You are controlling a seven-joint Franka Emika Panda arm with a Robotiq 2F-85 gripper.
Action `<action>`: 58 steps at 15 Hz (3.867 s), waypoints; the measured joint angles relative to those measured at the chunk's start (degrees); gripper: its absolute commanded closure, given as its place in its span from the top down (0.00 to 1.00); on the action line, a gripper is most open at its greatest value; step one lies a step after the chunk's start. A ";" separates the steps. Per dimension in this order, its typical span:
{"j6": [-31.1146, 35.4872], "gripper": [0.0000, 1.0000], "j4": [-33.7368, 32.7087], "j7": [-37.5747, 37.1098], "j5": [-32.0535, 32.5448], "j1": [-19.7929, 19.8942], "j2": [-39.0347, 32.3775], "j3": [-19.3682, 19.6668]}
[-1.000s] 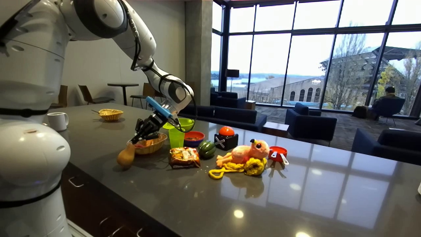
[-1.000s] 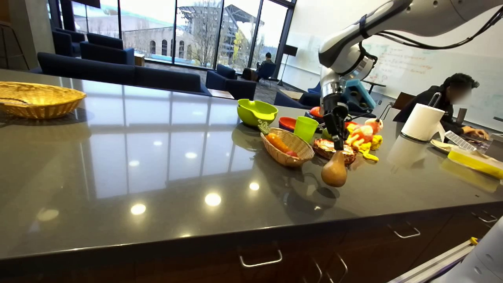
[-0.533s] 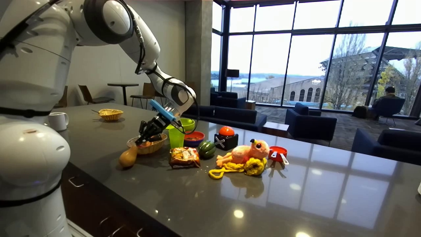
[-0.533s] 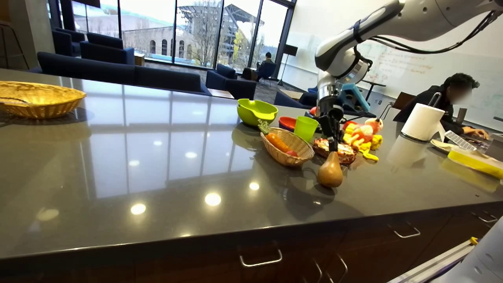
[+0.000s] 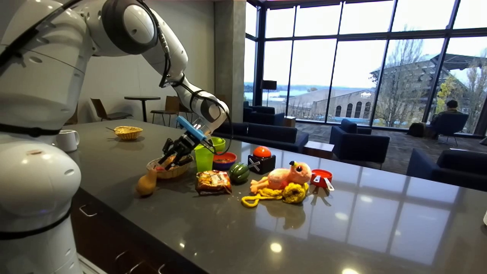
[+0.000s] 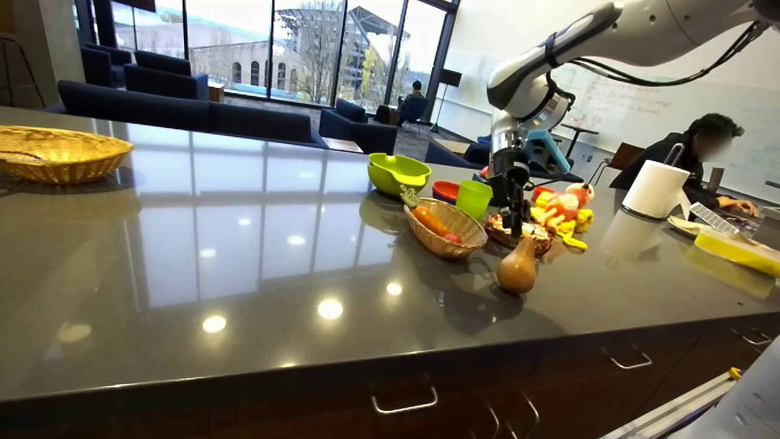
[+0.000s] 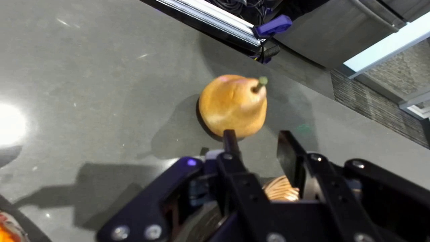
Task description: Move the pear to the left, then push them backwards
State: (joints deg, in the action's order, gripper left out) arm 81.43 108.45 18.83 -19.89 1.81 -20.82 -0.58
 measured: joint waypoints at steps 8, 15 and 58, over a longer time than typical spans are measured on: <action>5.77 1.00 -0.69 -0.11 0.00 1.97 0.05 0.25; 9.10 1.00 0.87 -1.06 0.01 3.87 2.81 1.85; 7.38 1.00 30.43 -11.60 7.47 2.00 39.50 3.97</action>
State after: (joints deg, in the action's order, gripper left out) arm 88.80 138.88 7.23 -12.43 3.81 18.67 3.39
